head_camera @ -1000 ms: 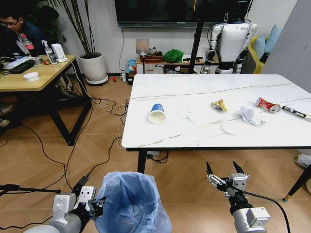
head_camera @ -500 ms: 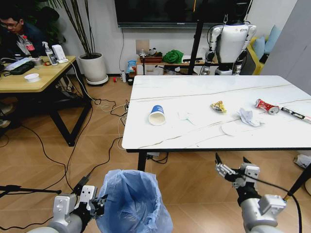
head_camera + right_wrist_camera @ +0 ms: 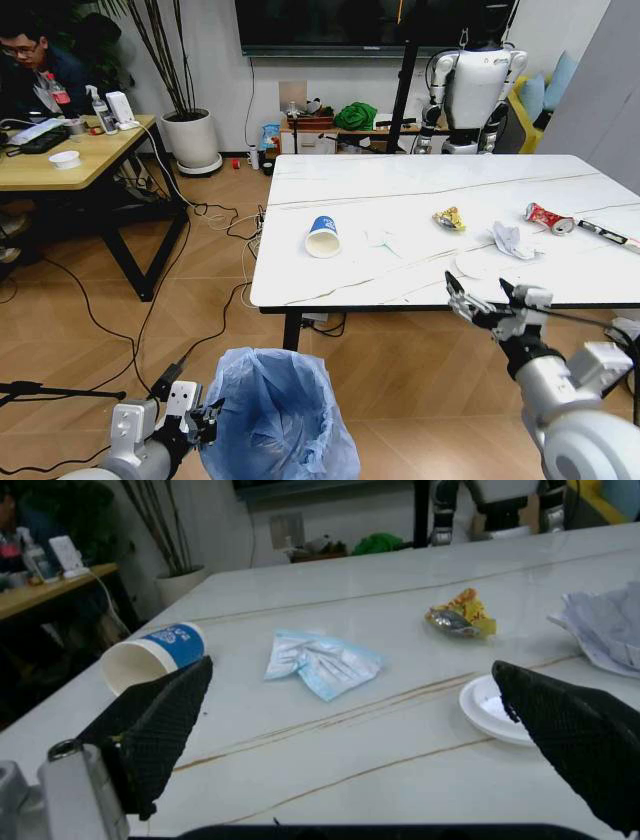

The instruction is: Pick up the trash bin and place the trash from the table into it.

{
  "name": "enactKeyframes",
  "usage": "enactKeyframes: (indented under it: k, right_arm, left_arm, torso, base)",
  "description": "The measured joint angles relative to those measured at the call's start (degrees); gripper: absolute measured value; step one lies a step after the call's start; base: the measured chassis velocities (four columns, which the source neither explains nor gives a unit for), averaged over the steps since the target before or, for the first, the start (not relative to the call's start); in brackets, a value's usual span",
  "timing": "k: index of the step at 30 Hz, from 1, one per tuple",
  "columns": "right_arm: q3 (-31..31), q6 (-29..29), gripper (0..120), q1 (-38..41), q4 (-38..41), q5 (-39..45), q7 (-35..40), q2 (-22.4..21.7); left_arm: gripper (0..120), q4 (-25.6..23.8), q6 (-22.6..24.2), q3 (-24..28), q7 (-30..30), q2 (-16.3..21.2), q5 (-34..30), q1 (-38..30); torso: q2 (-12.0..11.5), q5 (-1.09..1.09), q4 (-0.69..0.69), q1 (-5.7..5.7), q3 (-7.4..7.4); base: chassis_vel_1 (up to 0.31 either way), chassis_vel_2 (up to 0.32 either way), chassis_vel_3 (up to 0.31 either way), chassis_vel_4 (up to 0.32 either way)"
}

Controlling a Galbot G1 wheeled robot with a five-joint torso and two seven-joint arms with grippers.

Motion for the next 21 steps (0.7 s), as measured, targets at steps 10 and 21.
enactKeyframes:
  k: [10,21]
  right_arm:
    - [-5.91,-1.35,100,10.02,-5.64,7.31,0.55,-11.21]
    - [-23.48,-2.85,100,26.93,-13.23,11.79,4.50,-12.98]
  left_arm:
    - [0,0.00,0.00,-1.55,0.62,-1.25,-0.08,0.46]
    - [0,0.00,0.00,-4.00,1.96,-3.01,1.27,2.19]
  torso:
    - [-0.12,-0.02,0.00,-0.06,-0.07]
    - [-0.20,-0.02,0.01,-0.10,-0.12]
  base:
    - [0.000,0.000,0.000,0.000]
    - [0.000,0.000,0.000,0.000]
